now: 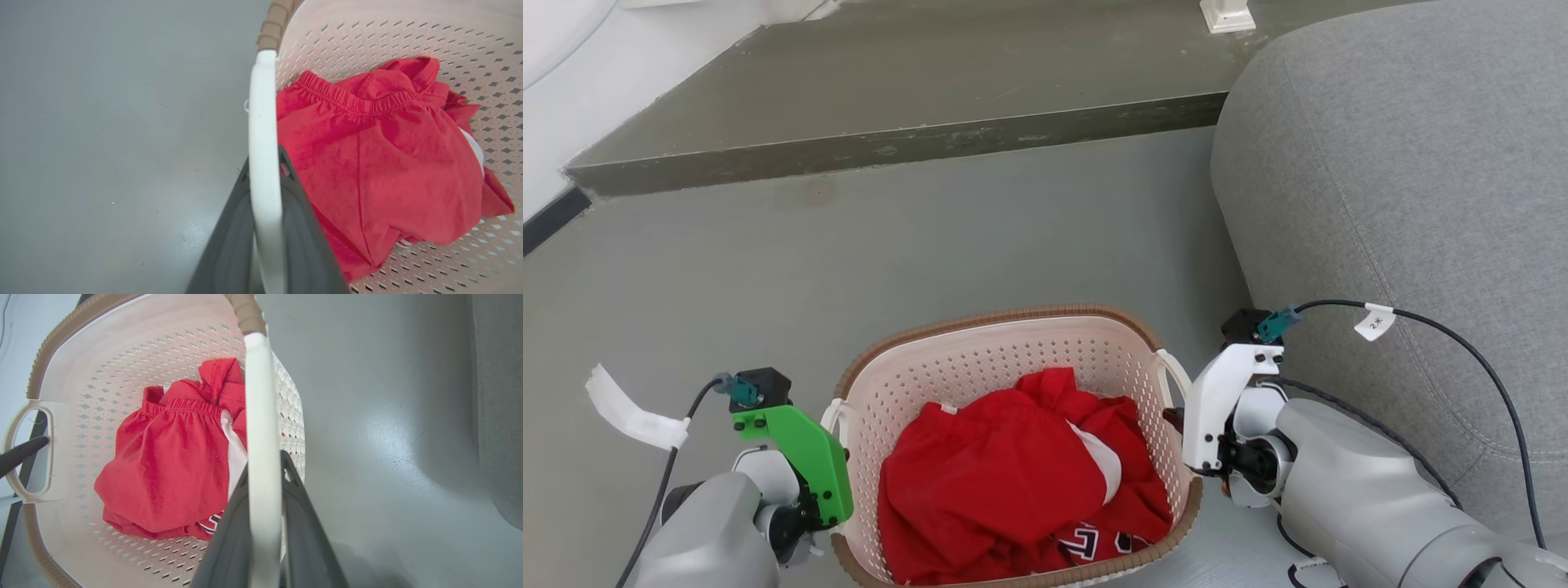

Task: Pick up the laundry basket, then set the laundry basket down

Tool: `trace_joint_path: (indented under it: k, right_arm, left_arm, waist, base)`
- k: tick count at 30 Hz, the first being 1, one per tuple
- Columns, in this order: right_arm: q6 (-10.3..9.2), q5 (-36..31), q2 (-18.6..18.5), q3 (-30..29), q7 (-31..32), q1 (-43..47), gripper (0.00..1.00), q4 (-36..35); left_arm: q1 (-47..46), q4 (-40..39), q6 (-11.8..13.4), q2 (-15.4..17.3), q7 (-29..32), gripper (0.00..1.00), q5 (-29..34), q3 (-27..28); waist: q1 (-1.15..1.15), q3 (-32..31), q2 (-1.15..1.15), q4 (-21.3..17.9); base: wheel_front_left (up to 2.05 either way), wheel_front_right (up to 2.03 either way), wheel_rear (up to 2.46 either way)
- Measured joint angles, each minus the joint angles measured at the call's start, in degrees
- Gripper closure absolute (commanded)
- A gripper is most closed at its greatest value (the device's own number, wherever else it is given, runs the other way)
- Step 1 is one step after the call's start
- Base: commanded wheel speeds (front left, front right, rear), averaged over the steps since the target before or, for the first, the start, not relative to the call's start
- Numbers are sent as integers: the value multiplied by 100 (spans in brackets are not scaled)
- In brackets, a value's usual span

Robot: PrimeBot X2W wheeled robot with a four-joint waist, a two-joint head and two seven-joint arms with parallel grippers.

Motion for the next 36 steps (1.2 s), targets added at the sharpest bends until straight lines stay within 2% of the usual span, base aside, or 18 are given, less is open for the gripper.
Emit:
trace_joint_path:
  k: [36]
  right_arm:
    - [0,152,-8,176,-27,-2,100,-2]
  left_arm:
    - [-1,-24,0,21,-9,100,-73,-65]
  waist:
    - [0,32,0,-10]
  base:
    - [0,0,0]
